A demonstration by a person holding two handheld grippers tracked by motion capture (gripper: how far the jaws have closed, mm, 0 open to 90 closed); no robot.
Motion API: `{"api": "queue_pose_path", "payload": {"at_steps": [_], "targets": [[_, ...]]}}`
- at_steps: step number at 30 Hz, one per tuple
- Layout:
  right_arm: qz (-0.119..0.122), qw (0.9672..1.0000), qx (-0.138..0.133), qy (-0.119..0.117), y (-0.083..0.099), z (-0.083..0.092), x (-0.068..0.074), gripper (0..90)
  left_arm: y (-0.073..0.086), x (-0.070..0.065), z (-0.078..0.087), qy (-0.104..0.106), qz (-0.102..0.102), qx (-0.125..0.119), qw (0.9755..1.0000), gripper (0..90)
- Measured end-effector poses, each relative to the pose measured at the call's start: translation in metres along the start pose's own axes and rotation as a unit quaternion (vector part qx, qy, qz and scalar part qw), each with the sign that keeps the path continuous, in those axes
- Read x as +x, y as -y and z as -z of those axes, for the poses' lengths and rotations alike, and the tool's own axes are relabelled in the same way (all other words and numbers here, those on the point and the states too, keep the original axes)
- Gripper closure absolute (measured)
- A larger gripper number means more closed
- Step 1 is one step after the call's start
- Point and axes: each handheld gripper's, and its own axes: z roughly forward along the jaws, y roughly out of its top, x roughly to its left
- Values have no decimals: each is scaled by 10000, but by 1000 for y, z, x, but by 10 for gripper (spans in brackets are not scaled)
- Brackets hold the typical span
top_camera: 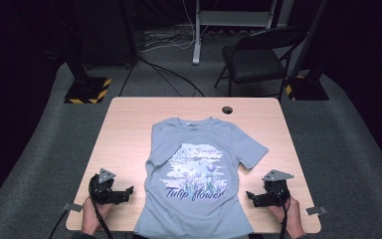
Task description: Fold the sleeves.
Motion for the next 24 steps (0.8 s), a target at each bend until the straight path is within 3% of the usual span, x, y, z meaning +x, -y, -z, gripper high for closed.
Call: {"api": "queue_pose_path", "payload": {"at_steps": [10, 19, 24], "targets": [[-181, 9998, 75, 45, 0, 3, -6, 12, 0, -2, 0, 24, -12, -3, 10000, 0], [-529, 9985, 152, 0, -9, 12, -23, 21, 0, -2, 0, 33, -20, -7, 10000, 0], [-621, 9977, 272, 13, -14, 8, -33, 27, 0, -1, 0, 37, -40, 2, 10000, 0]]}}
